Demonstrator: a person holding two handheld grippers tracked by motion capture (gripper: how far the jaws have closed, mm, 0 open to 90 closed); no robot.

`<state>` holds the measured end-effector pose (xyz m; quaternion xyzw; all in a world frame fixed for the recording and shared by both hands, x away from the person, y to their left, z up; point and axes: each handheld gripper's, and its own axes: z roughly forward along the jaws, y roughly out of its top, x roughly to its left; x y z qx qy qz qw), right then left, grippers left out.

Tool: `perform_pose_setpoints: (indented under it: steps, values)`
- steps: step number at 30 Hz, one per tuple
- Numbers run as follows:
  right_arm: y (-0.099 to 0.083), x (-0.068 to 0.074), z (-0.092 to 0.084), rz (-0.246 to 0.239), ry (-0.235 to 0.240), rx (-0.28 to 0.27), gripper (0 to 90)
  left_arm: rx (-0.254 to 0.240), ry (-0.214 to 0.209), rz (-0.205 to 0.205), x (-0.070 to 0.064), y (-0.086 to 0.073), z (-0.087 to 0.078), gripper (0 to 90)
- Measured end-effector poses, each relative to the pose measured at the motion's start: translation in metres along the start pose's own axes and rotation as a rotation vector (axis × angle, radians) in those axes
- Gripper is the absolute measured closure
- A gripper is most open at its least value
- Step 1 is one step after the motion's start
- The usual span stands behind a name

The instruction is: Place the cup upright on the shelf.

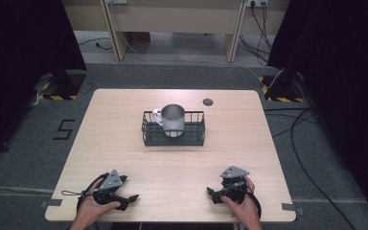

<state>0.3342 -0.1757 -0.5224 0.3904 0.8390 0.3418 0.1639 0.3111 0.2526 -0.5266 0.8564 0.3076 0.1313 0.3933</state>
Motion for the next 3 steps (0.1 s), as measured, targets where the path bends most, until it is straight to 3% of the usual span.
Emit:
perform_pose_setpoints:
  steps: [3]
  values:
    - [0.0001, -0.0002, 0.0001, -0.003, 0.0, -0.001, 0.5, 0.0, 0.0, 0.0, 0.0, 0.0, 0.0, 13.7]
